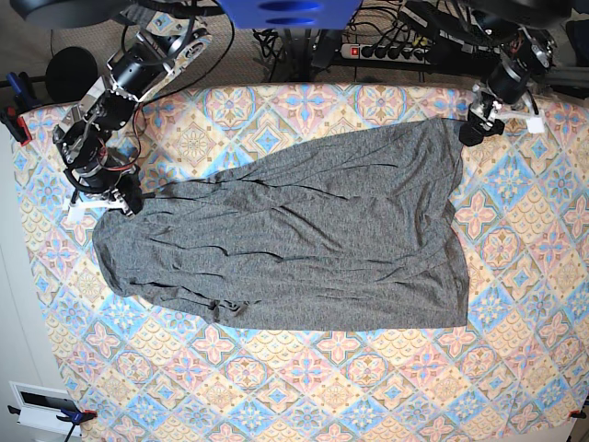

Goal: Layout the t-shirt on the table in an organized manner, then fold the t-shirt properly
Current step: 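Regrasp the collar corner with the left gripper, then pull both collar corners apart to straighten the collar edge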

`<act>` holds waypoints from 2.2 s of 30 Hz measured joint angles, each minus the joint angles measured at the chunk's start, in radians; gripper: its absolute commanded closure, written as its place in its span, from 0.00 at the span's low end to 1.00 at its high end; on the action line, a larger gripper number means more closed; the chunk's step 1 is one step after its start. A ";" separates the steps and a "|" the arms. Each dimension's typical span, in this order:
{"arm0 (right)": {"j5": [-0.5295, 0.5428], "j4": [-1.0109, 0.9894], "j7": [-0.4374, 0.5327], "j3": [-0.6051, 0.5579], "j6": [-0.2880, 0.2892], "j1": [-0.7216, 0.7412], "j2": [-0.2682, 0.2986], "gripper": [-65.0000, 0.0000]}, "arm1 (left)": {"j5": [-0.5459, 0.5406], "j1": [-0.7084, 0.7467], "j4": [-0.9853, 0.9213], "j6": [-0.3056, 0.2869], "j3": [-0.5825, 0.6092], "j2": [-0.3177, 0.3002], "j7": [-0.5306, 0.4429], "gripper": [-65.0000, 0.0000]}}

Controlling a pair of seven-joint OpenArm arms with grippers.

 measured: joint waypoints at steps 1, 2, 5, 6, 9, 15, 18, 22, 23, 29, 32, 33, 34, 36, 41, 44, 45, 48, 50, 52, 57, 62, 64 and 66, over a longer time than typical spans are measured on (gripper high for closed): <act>0.000 0.000 0.000 0.000 0.000 0.000 0.000 1.00 | 0.003 0.000 0.000 0.012 0.011 -0.008 0.003 0.38; 0.000 0.000 0.000 0.000 0.000 0.000 0.000 1.00 | 0.003 0.000 0.001 0.012 0.023 -0.008 -0.006 0.38; 0.000 0.000 0.000 0.000 0.000 0.000 -0.002 1.00 | 0.010 0.004 0.006 0.012 0.065 -0.014 -0.038 0.38; 0.000 0.000 0.000 0.000 0.000 0.000 -0.002 1.00 | 0.010 0.006 0.008 0.012 0.094 -0.021 -0.058 0.38; 0.001 0.000 0.000 0.000 0.000 0.000 -0.002 1.00 | 0.014 -0.012 0.008 0.028 0.193 -0.044 -0.042 0.38; 0.000 0.000 0.000 0.000 0.000 0.000 -0.002 1.00 | 0.007 -0.031 0.007 0.055 0.219 -0.043 0.002 0.38; 0.001 0.001 0.000 0.000 0.000 0.000 -0.002 1.00 | 0.011 -0.036 0.007 0.062 0.218 -0.046 0.027 0.38; 0.000 0.001 0.000 0.000 0.000 0.000 -0.002 1.00 | 0.006 -0.035 0.007 0.061 0.218 -0.046 0.047 0.42; 0.000 0.001 0.000 0.000 0.000 0.000 -0.001 1.00 | 0.007 -0.033 0.007 0.062 0.219 -0.046 0.050 0.46; 0.000 0.001 0.000 0.000 0.000 0.000 -0.002 1.00 | 0.000 0.003 0.000 0.066 0.221 -0.042 0.089 0.72; 0.000 0.001 0.000 0.000 0.000 0.000 -0.002 1.00 | 0.015 0.006 -0.003 0.069 0.226 -0.060 0.093 0.92; 0.001 0.001 0.000 0.000 0.000 0.000 -0.002 1.00 | 0.023 0.006 -0.005 0.073 0.226 -0.063 0.092 1.00; 0.000 0.001 0.000 0.000 0.000 0.000 -0.002 1.00 | 0.021 0.006 -0.007 0.073 0.225 -0.063 0.096 1.00; 0.000 0.001 0.000 0.000 0.000 0.000 -0.002 1.00 | 0.021 0.005 -0.007 0.073 0.225 -0.080 0.097 1.00; 0.001 0.001 -0.005 0.000 0.000 0.000 -0.002 1.00 | -0.023 0.006 -0.013 0.078 0.194 -0.108 0.109 1.00; 0.001 0.037 -0.011 -0.001 0.000 -0.012 -0.002 1.00 | -0.061 0.018 -0.018 0.080 0.193 -0.141 0.138 1.00; 0.007 0.058 -0.005 -0.002 0.000 -0.026 0.000 1.00 | -0.069 0.018 -0.019 0.080 0.193 -0.153 0.137 1.00; 0.006 0.108 -0.012 -0.002 0.001 -0.082 -0.002 1.00 | -0.142 0.026 -0.019 0.080 0.192 -0.199 0.134 1.00; -0.008 0.146 -0.024 0.000 -0.003 -0.108 -0.008 1.00 | -0.171 0.025 -0.019 0.079 0.192 -0.227 0.135 1.00; -0.001 0.180 -0.019 0.000 -0.002 -0.112 -0.005 1.00 | -0.197 0.023 -0.019 0.080 0.193 -0.249 0.139 1.00; 0.018 0.260 -0.017 -0.005 0.003 -0.157 -0.006 1.00 | -0.250 0.023 -0.019 0.079 0.193 -0.299 0.141 1.00; 0.098 0.328 -0.020 -0.002 0.000 -0.214 -0.005 1.00 | -0.303 0.023 -0.019 0.079 0.193 -0.318 0.142 1.00; 0.098 0.348 -0.020 -0.005 0.004 -0.223 -0.005 1.00 | -0.318 0.023 -0.019 0.079 0.193 -0.317 0.142 1.00; 0.098 0.357 -0.021 -0.005 0.003 -0.227 -0.005 1.00 | -0.322 0.023 -0.019 0.079 0.193 -0.318 0.142 1.00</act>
